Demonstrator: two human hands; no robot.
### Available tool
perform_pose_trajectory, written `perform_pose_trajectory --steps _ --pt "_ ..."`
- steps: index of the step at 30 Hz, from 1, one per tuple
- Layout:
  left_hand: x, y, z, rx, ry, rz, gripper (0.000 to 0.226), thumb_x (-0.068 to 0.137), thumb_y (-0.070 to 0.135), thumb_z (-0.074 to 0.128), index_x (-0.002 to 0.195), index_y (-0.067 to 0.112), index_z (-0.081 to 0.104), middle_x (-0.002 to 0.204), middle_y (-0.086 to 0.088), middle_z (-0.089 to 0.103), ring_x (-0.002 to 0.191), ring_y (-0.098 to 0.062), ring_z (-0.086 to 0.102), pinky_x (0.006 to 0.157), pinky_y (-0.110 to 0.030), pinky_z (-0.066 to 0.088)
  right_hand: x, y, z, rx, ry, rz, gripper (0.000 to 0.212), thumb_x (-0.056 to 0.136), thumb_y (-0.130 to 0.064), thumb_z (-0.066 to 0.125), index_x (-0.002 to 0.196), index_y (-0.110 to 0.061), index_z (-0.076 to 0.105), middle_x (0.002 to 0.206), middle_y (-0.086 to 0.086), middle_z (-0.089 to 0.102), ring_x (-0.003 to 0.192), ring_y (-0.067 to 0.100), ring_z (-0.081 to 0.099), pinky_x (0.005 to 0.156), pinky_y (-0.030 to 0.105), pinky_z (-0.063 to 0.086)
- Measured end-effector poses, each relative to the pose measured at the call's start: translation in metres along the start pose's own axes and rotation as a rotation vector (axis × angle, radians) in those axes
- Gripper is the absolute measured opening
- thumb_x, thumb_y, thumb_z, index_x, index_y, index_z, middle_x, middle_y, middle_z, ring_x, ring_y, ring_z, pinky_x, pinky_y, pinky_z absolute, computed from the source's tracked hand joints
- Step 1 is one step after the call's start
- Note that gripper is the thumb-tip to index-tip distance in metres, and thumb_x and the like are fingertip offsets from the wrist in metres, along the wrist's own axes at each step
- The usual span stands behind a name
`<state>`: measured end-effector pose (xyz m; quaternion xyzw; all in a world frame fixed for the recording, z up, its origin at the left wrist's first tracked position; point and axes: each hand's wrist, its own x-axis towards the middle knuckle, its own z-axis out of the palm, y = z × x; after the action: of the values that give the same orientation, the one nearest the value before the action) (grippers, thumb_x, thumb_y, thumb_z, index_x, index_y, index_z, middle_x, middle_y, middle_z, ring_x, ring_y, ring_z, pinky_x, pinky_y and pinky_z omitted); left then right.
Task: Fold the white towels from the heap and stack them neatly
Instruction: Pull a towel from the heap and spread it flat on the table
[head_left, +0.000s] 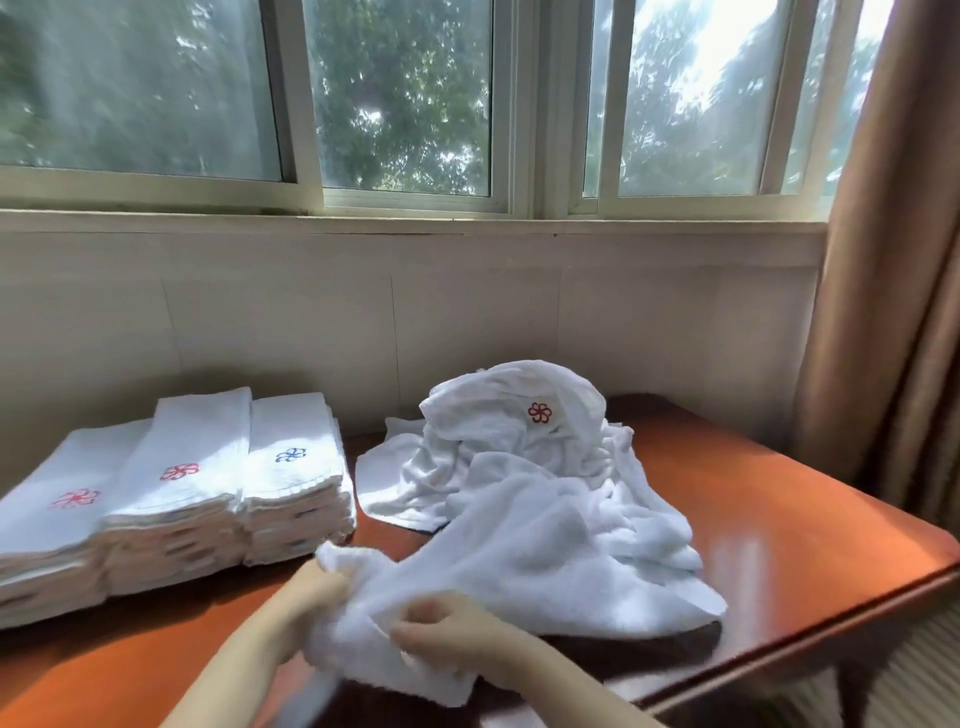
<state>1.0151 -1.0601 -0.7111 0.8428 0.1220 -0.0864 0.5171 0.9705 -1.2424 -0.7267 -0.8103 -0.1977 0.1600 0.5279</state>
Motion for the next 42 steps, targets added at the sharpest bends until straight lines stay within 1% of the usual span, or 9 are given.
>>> perform_pose_trajectory --steps 5,11,15,18,20,27,30,35,42 --pt "0.007 -0.050 -0.063 0.356 0.342 -0.031 0.044 0.084 0.024 0.052 0.121 0.002 0.059 0.126 -0.026 0.058 0.114 -0.039 0.056 0.087 -0.036 0.043 0.010 0.006 -0.028 -0.327 0.576 0.045 0.018 0.089 -0.011 0.049 0.098 -0.014 0.064 0.091 0.000 0.066 0.083 0.012 0.061 0.072 0.023 0.046" --pt "0.003 -0.068 -0.074 0.592 0.692 0.110 0.042 0.094 0.021 0.043 0.135 0.019 0.038 0.137 -0.017 0.043 0.116 -0.041 0.047 0.095 -0.047 0.039 0.007 0.034 -0.040 -0.974 0.071 0.300 0.072 0.084 -0.024 0.061 0.145 -0.017 0.025 0.139 0.011 0.041 0.128 0.030 0.040 0.106 0.037 0.034" --pt "-0.009 -0.048 -0.035 0.916 0.582 0.255 0.082 0.085 0.009 0.050 0.151 0.032 0.007 0.158 -0.012 0.003 0.144 -0.032 0.009 0.113 -0.048 0.018 0.015 0.034 -0.018 -1.107 0.083 0.303 0.055 0.084 -0.016 0.057 0.135 -0.011 0.038 0.131 0.014 0.049 0.123 0.034 0.045 0.095 0.037 0.038" --pt "-0.006 -0.044 -0.008 1.134 0.344 0.455 0.078 0.090 0.013 0.046 0.150 0.044 0.005 0.160 -0.005 -0.008 0.147 -0.026 -0.005 0.117 -0.047 0.009 0.012 0.031 0.005 -1.042 0.079 0.110 0.005 0.083 -0.009 0.048 0.080 -0.013 0.047 0.085 0.000 0.046 0.089 0.025 0.049 0.055 0.028 0.032" --pt "-0.002 -0.047 0.007 1.208 0.166 0.526 0.072 0.090 0.011 0.045 0.148 0.043 0.017 0.160 -0.001 -0.004 0.147 -0.024 -0.005 0.116 -0.045 0.009 0.006 0.037 0.023 -1.030 0.053 -0.016 0.024 0.083 -0.008 0.044 0.063 -0.013 0.032 0.074 -0.003 0.036 0.079 0.021 0.043 0.049 0.030 0.021" --pt "-0.007 -0.057 -0.012 1.053 0.048 0.589 0.026 0.073 0.007 0.047 0.093 0.021 0.055 0.105 -0.001 0.055 0.104 -0.025 0.052 0.074 -0.029 0.031 -0.015 0.047 0.014 -0.542 0.095 -0.124 0.025 0.097 -0.026 0.045 0.082 -0.009 0.055 0.087 0.005 0.058 0.081 0.016 0.051 0.076 0.037 0.039" --pt "-0.011 -0.070 -0.045 0.974 0.155 0.572 0.015 0.065 0.005 0.046 0.068 0.020 0.047 0.086 -0.001 0.060 0.092 -0.028 0.057 0.067 -0.032 0.031 -0.019 0.071 -0.019 -0.574 0.228 0.011 0.041 0.098 -0.045 0.038 0.132 -0.026 0.050 0.134 -0.016 0.046 0.125 0.003 0.040 0.111 0.031 0.030" --pt "-0.016 -0.092 -0.096 1.198 0.373 0.108 0.027 0.090 0.042 0.049 0.114 0.044 0.060 0.121 0.011 0.061 0.117 -0.014 0.054 0.097 -0.031 0.036 -0.017 0.116 -0.092 -0.743 0.385 0.241 0.067 0.098 -0.040 0.042 0.153 -0.029 0.007 0.159 -0.004 -0.001 0.147 0.016 -0.002 0.120 0.034 0.001" --pt "-0.010 -0.067 -0.083 1.253 0.275 -0.061 0.034 0.095 0.025 0.045 0.127 0.026 0.057 0.132 0.003 0.055 0.123 -0.018 0.052 0.095 -0.030 0.042 0.012 0.090 -0.129 -0.562 0.767 0.586 0.056 0.091 -0.016 0.046 0.142 -0.002 0.027 0.128 0.021 0.056 0.116 0.033 0.056 0.089 0.037 0.044"
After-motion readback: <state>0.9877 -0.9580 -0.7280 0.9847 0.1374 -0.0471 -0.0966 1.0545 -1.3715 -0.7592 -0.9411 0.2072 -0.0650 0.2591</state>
